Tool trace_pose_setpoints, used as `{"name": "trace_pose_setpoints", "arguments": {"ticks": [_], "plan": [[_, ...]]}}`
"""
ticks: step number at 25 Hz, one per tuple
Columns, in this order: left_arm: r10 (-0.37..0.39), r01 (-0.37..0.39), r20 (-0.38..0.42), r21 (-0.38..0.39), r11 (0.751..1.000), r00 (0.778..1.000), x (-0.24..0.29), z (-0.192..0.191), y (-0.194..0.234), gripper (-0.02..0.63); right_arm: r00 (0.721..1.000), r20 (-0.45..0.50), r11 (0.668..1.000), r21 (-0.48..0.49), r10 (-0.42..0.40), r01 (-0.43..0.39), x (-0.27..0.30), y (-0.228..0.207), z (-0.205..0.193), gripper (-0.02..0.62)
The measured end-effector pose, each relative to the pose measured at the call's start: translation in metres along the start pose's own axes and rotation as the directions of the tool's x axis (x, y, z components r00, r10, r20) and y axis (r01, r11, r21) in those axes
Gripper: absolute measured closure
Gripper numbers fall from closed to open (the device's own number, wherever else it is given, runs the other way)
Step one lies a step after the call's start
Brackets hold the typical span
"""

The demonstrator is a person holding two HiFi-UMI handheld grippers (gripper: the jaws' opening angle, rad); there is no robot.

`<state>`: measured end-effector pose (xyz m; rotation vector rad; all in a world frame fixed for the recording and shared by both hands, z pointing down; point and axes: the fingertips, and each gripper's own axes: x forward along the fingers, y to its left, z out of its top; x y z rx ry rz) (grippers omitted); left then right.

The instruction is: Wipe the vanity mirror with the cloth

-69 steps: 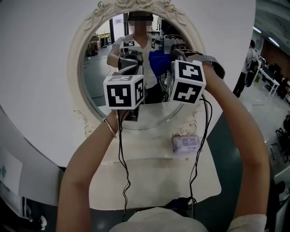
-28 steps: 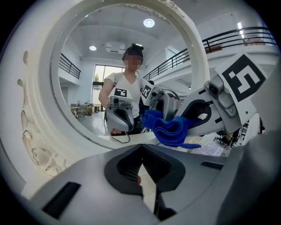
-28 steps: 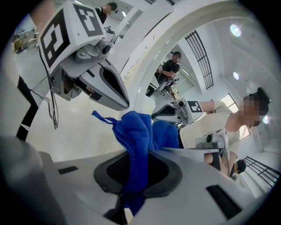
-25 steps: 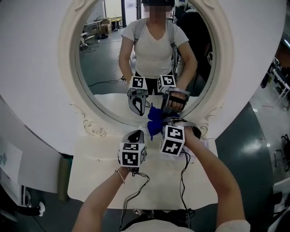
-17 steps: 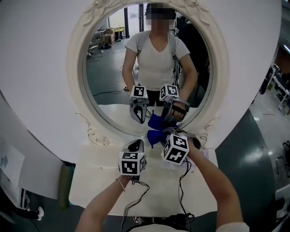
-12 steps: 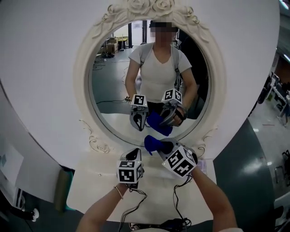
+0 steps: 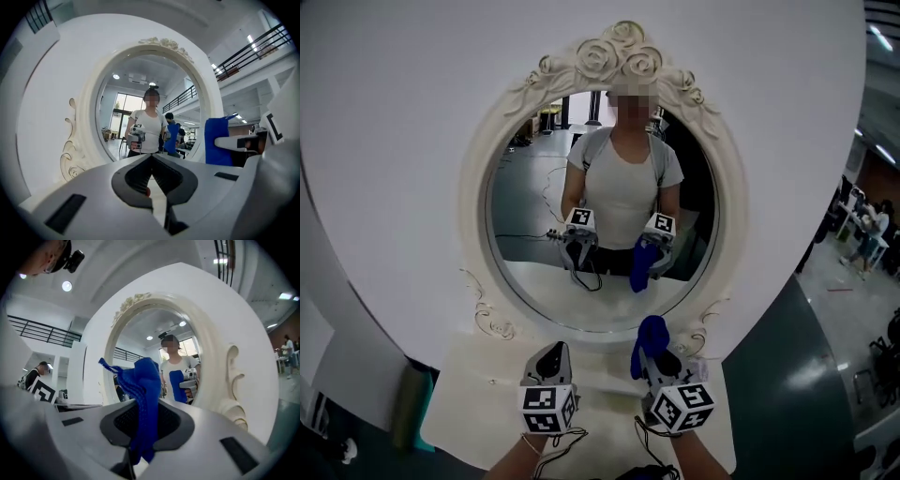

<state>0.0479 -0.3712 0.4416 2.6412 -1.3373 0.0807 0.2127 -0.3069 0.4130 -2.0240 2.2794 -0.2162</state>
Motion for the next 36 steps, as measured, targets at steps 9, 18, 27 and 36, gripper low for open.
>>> {"name": "trace_pose_setpoints", "arguments": {"ticks": [9,18,27,36], "plan": [[-0.064,0.062,-0.050,-0.047,0.997,0.997,-0.031,-0.039,-0.006,0.600,0.980,-0.068,0.979,0.073,-0.186,0.191,-0.058,-0.005,-0.064,0.529],[-0.103,0.101,-0.037,-0.058,0.993,0.994,-0.036,-0.037,-0.014,0.601,0.975,-0.083,0.978,0.015,-0.205,0.206,-0.068,0.013,-0.059,0.531],[-0.108,0.105,-0.045,-0.051,0.993,0.993,-0.044,-0.039,-0.021,0.601,0.974,-0.086,0.978,0.006,-0.209,0.210,-0.075,0.016,-0.059,0.531],[-0.088,0.085,-0.062,-0.055,0.995,0.994,-0.052,-0.045,-0.019,0.601,0.976,-0.106,0.981,-0.009,-0.192,0.192,-0.078,0.024,-0.064,0.531]]}}
